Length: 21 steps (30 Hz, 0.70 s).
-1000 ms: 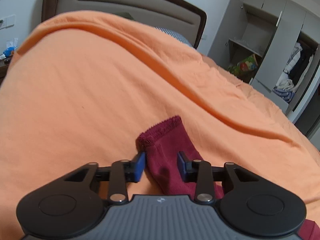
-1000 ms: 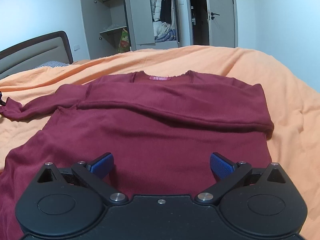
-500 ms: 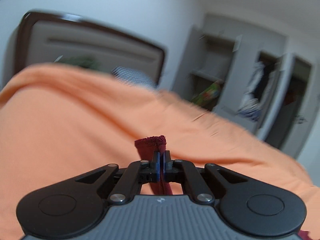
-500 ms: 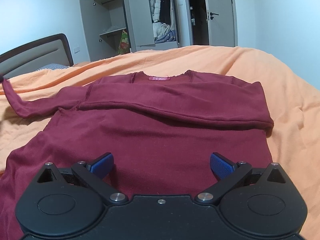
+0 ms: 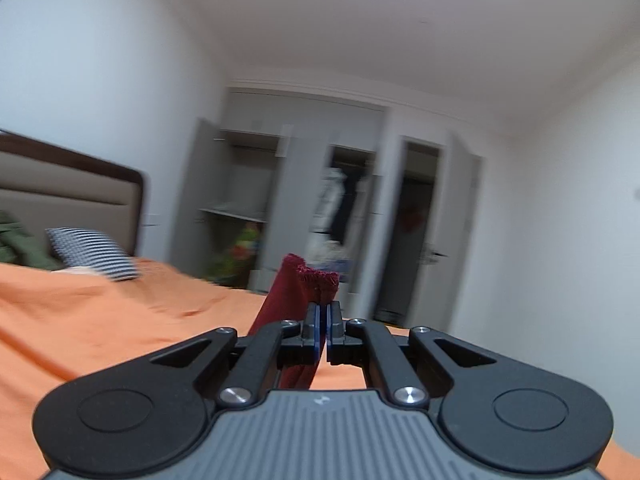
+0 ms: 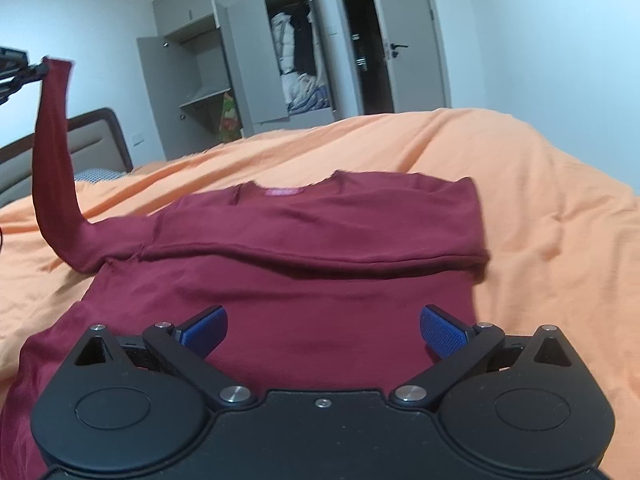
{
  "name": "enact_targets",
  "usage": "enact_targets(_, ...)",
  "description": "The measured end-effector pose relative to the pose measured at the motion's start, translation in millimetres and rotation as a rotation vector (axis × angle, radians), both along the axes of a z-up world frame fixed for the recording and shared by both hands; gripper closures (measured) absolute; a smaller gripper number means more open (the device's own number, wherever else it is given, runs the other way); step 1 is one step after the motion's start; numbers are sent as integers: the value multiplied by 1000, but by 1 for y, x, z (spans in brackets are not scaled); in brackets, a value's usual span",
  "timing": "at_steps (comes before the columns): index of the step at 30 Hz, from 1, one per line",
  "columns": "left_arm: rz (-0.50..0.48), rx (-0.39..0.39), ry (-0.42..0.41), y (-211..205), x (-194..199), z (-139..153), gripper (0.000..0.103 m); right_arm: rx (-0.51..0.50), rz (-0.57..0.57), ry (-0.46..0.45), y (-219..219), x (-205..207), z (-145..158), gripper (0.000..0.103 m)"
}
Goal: Fold small clothes
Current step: 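Grasp the other sleeve cuff with the left tool and fold it across the body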
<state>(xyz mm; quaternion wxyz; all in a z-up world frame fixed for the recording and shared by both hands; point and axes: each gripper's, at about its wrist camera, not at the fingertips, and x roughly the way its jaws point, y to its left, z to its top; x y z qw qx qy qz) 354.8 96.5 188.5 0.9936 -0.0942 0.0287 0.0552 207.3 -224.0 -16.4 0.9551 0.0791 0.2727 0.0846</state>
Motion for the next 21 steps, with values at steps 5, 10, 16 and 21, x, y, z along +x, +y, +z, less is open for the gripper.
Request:
enact_targets(5, -146, 36, 21, -75, 21, -19, 102, 11, -52, -5, -23, -10, 1, 1)
enact_targets(10, -250, 14, 79, -139, 39, -62, 102, 12, -107, 8, -46, -21, -2, 1)
enact_targets(16, -350, 19, 193, -184, 49, -123, 102, 17, -169, 31, -68, -34, -9, 1)
enact_targets(21, -403, 35, 286, -204, 53, -172, 102, 32, -203, 38, -78, -40, -13, 1)
